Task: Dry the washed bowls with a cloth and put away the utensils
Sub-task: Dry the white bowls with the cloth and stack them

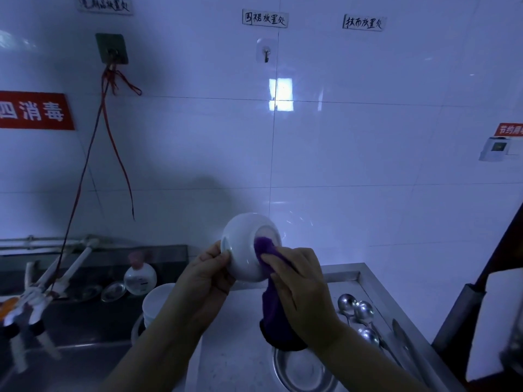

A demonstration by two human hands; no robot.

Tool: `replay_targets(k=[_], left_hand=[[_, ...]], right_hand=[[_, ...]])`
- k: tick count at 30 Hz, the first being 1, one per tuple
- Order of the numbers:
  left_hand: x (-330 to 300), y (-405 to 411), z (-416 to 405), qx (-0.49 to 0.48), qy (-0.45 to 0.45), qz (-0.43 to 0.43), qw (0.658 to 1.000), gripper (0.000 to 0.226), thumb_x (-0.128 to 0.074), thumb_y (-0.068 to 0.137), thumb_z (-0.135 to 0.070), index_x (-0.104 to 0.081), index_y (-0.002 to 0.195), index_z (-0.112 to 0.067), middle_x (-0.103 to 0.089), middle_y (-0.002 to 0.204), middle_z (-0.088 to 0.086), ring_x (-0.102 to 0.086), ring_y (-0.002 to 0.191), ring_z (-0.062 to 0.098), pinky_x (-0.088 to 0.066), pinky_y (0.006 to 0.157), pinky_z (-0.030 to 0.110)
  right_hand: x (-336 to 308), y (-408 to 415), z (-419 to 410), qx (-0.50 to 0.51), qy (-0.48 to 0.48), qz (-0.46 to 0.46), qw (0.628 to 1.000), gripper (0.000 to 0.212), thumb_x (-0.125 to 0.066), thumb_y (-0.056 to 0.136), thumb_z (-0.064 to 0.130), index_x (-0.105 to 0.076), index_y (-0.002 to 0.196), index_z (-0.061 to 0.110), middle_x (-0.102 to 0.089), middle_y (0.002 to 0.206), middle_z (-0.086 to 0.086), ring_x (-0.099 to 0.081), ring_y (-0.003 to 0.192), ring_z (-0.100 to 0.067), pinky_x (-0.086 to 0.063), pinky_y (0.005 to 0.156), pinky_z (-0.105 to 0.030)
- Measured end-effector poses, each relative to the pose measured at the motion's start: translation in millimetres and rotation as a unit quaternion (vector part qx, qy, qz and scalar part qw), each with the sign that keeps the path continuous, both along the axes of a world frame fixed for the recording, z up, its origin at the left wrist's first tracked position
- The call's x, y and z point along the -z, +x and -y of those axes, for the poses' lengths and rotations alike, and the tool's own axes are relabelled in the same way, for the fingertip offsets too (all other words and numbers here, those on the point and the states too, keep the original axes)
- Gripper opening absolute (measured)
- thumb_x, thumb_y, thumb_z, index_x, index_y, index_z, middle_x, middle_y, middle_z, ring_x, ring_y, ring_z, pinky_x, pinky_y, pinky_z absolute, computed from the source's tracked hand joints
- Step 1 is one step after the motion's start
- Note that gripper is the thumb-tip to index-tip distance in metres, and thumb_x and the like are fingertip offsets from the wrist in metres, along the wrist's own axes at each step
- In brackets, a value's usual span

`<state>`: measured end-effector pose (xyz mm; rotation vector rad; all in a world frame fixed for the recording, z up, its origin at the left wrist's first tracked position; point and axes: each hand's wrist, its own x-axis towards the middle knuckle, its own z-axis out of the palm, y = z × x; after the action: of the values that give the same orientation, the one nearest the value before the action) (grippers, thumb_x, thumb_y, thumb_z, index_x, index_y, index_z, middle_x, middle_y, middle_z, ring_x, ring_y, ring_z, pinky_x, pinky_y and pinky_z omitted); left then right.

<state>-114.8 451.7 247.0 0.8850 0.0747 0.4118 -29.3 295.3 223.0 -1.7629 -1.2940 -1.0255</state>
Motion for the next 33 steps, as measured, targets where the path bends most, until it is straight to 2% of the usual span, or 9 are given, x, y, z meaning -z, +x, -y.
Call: replay_targets(k=[4,9,13,16,20,22,27,31,33], left_hand=[[-2,-2,0,0.02,-0.01,-0.001,1.0,0.034,-0.048,0.078,-0.007,-0.063,0.107,0.003,-0.071,0.098,0.017,-0.069,0.087,0.023,-0.058,0.077,0.032],[-7,-6,5,0.045,0.015,-0.016,0.999,0.034,-0.048,0.077,-0.006,-0.06,0.106,0.005,-0.071,0.093,0.019,-0.069,0.081,0.025,-0.059,0.066,0.031],[-11,-9,7,0.027,0.011,-0.016,0.999,0.035,-0.049,0.076,-0.007,-0.06,0.108,0.002,-0.069,0.099,0.019,-0.067,0.086,0.025,-0.059,0.073,0.031],[-13,-9,14,0.021,0.042,-0.033,0.998,0.035,-0.051,0.074,-0.008,-0.061,0.107,-0.002,-0.068,0.1,0.017,-0.067,0.087,0.025,-0.059,0.072,0.031],[-15,-6,27,0.012,0.061,-0.054,0.997,0.034,-0.053,0.074,-0.012,-0.061,0.107,-0.004,-0.07,0.099,0.016,-0.066,0.088,0.026,-0.054,0.078,0.034],[-17,-4,28,0.005,0.027,-0.059,0.998,0.03,-0.051,0.08,-0.011,-0.06,0.108,-0.003,-0.069,0.099,0.017,-0.065,0.089,0.027,-0.052,0.081,0.036],[-20,-2,32,0.0,-0.12,-0.044,0.992,0.023,-0.044,0.091,-0.008,-0.06,0.107,-0.001,-0.07,0.095,0.018,-0.066,0.088,0.024,-0.056,0.077,0.031],[-21,0,37,-0.012,-0.197,-0.035,0.98,0.024,-0.043,0.094,-0.006,-0.055,0.113,0.001,-0.063,0.114,0.022,-0.06,0.106,0.028,-0.053,0.076,0.039],[-22,2,40,-0.014,-0.217,-0.034,0.975,0.026,-0.043,0.094,-0.007,-0.054,0.115,0.001,-0.061,0.117,0.022,-0.057,0.111,0.028,-0.053,0.077,0.04]], right_hand=[[-7,13,5,0.035,0.01,0.041,0.998,0.047,-0.036,0.103,0.031,-0.072,0.103,0.0,-0.07,0.103,-0.01,-0.053,0.09,-0.019,-0.052,0.075,-0.034],[-15,8,-7,0.029,0.036,0.001,0.999,0.048,-0.031,0.104,0.03,-0.069,0.109,0.0,-0.068,0.106,-0.013,-0.051,0.092,-0.021,-0.053,0.074,-0.038],[-13,-2,-8,-0.018,0.03,-0.012,0.999,0.049,-0.032,0.104,0.031,-0.068,0.11,-0.002,-0.067,0.105,-0.015,-0.052,0.096,-0.017,-0.053,0.078,-0.034],[-27,-1,-13,-0.019,0.049,-0.069,0.996,0.039,-0.039,0.099,0.024,-0.065,0.115,-0.002,-0.065,0.111,-0.015,-0.05,0.102,-0.018,-0.047,0.086,-0.032],[-35,-3,-30,-0.023,0.043,-0.093,0.994,0.046,-0.034,0.1,0.03,-0.064,0.119,0.001,-0.064,0.119,-0.013,-0.054,0.106,-0.025,-0.047,0.089,-0.04],[-26,-3,-36,-0.023,0.06,-0.05,0.997,0.052,-0.029,0.104,0.035,-0.065,0.116,0.0,-0.065,0.116,-0.014,-0.055,0.106,-0.024,-0.049,0.089,-0.041],[7,9,-34,-0.007,0.064,0.077,0.995,0.033,-0.048,0.099,0.029,-0.056,0.125,0.01,-0.055,0.127,-0.007,-0.05,0.115,-0.023,-0.047,0.091,-0.042],[10,17,-28,-0.057,0.115,-0.014,0.992,0.035,-0.035,0.103,0.034,-0.049,0.123,0.008,-0.052,0.125,-0.012,-0.053,0.11,-0.028,-0.051,0.084,-0.05],[5,15,-30,-0.027,0.121,-0.01,0.992,0.033,-0.036,0.103,0.031,-0.051,0.123,0.01,-0.051,0.125,-0.007,-0.052,0.111,-0.024,-0.048,0.087,-0.048]])
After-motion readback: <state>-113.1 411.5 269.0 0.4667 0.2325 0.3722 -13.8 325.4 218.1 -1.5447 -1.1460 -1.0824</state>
